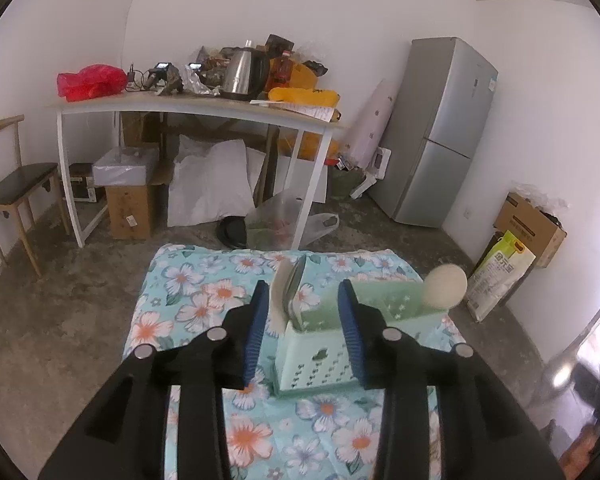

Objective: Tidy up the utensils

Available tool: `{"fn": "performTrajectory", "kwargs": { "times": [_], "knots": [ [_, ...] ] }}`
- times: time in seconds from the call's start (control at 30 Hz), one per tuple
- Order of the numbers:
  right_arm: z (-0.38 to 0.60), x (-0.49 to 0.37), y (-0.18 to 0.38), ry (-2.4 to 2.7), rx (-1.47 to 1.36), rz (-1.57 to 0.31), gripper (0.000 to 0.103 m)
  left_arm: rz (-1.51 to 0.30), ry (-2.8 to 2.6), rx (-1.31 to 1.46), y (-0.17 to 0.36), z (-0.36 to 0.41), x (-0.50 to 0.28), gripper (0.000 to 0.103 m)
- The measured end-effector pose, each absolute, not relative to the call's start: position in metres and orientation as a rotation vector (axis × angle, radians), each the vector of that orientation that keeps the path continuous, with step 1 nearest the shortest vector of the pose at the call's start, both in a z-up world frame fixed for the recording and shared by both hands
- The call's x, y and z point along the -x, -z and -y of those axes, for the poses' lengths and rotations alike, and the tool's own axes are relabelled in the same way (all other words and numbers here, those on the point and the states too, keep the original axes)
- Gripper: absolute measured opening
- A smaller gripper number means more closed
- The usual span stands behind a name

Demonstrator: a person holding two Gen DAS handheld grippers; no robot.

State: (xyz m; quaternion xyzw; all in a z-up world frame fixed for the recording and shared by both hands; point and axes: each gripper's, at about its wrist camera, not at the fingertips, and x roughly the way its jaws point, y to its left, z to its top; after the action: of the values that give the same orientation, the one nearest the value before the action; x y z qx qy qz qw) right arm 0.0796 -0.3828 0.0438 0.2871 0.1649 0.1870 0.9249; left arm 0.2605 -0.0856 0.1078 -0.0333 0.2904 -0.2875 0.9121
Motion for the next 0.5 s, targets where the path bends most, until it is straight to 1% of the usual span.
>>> {"fn": "performTrajectory", "kwargs": {
  "times": [0.17, 0.37, 0.5],
  "knots": [
    [0.385, -0.097, -0.068, -0.401, -0.566, -0.282, 0.000, -0.607, 0.599, 0.106, -0.093, 0.066, -0.239, 0.045],
    [0.390, -0.139, -0.100, -0.412, -0.529, -0.216, 0.000, -0.620, 0.587, 0.110, -0.071, 0.050, -0.211, 0.054],
    [0.393, -0.173, -0.110, -0.404, -0.520, -0.191, 0.000, -0.620, 0.573, 0.121, -0.059, 0.038, -0.197, 0.057]
  ]
}}
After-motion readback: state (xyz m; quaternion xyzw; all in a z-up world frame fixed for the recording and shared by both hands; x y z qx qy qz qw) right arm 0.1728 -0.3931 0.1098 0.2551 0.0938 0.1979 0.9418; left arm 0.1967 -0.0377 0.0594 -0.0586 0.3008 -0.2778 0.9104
